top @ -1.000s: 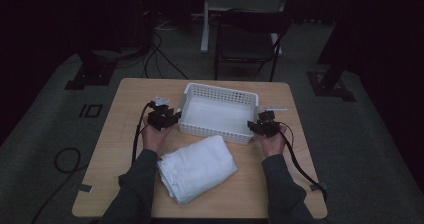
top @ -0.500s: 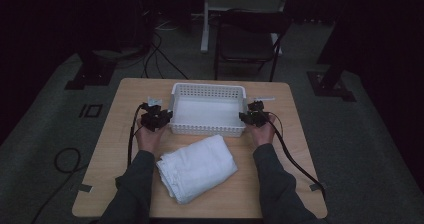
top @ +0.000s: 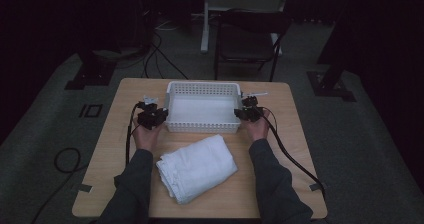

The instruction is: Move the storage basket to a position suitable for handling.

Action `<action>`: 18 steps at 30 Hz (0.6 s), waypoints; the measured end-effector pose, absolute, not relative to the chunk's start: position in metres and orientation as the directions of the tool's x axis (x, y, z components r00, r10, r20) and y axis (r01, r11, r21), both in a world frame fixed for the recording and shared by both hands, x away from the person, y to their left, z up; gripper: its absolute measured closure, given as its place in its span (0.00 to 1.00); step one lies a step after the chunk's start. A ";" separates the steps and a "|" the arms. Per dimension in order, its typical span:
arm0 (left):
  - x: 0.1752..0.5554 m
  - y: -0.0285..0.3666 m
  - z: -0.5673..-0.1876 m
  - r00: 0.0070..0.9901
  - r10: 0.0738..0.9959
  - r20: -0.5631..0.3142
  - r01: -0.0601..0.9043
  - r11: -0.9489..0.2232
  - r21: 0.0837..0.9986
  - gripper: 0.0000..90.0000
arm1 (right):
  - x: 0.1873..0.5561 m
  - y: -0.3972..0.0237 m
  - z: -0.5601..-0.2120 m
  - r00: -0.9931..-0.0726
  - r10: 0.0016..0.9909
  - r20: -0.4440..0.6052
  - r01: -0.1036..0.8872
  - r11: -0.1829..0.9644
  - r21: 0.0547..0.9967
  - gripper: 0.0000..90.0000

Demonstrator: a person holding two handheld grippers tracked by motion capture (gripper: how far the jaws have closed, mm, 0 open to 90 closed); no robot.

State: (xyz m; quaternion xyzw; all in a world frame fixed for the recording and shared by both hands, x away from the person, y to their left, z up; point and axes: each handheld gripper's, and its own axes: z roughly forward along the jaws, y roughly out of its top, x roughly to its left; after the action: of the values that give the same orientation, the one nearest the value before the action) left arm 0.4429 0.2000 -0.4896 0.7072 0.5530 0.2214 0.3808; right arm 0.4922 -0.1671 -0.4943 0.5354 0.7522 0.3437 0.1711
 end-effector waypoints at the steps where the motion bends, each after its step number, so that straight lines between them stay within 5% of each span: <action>1: 0.443 0.201 -0.490 0.290 0.950 -0.112 0.614 -0.095 0.784 0.79 | 0.493 -0.167 -0.494 -0.374 0.920 0.118 0.690 0.191 0.698 0.72; 4: 0.443 0.201 -0.490 0.299 0.948 -0.112 0.611 -0.100 0.786 0.79 | 0.493 -0.168 -0.494 -0.379 0.916 0.129 0.693 0.189 0.696 0.71; 7: 0.439 0.203 -0.488 0.297 0.949 -0.110 0.601 -0.096 0.793 0.67 | 0.492 -0.170 -0.492 -0.374 0.918 0.130 0.697 0.186 0.693 0.67; 11: 0.430 0.207 -0.479 0.291 0.951 -0.105 0.578 -0.087 0.811 0.58 | 0.479 -0.176 -0.477 -0.366 0.923 0.117 0.657 0.167 0.736 0.52; 18: 0.408 0.213 -0.471 0.320 0.942 -0.096 0.565 -0.109 0.818 0.51 | 0.449 -0.180 -0.459 -0.413 0.908 0.077 0.605 0.209 0.768 0.46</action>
State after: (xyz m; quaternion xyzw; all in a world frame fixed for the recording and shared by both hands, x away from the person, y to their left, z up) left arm 0.4078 0.2130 -0.4707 0.7064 0.5334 0.2351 0.4015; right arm 0.4494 -0.1802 -0.4588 0.5033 0.7512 0.3769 0.2009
